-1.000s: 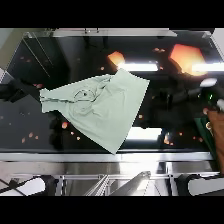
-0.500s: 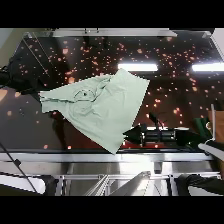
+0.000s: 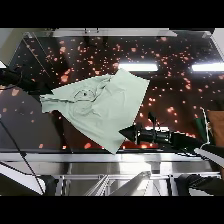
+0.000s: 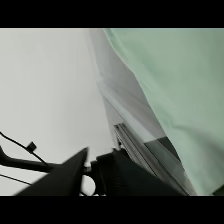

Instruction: Fold the shirts.

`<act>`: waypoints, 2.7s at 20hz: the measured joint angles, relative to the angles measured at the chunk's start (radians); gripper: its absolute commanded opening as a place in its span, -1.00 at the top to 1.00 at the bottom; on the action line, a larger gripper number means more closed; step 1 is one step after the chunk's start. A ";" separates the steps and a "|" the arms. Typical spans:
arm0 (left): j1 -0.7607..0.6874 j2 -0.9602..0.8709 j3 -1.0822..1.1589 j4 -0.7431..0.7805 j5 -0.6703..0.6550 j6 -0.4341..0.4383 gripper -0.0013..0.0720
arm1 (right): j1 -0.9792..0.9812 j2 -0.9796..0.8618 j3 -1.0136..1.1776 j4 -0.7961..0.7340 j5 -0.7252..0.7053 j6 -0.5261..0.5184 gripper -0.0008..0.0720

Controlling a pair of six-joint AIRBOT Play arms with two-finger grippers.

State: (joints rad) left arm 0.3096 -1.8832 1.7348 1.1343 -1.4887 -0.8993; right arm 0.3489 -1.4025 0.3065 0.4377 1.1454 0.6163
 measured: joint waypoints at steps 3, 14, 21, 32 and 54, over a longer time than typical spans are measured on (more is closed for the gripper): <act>-0.029 -0.025 0.002 0.066 0.000 0.047 -0.98 | 0.002 0.000 0.000 -0.107 -0.022 0.065 -0.64; -0.128 -0.040 0.021 0.224 0.185 0.124 -0.97 | 0.004 0.001 0.000 -0.270 -0.133 0.277 -0.39; -0.137 -0.085 0.034 0.231 0.219 0.127 -0.42 | 0.102 0.002 0.042 -0.300 -0.235 0.496 -0.38; -0.140 -0.107 0.107 0.157 0.196 0.085 0.90 | 0.188 -0.132 0.259 -0.347 -0.304 0.571 0.93; 0.299 0.338 -0.791 -0.550 0.083 -0.103 0.70 | -0.586 -0.206 0.909 -1.048 -0.078 0.633 0.93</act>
State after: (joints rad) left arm 0.6090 -1.5448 0.9440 0.5846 -1.4059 -1.0023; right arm -0.2375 -1.6089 1.2152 -0.6106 1.0676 1.2495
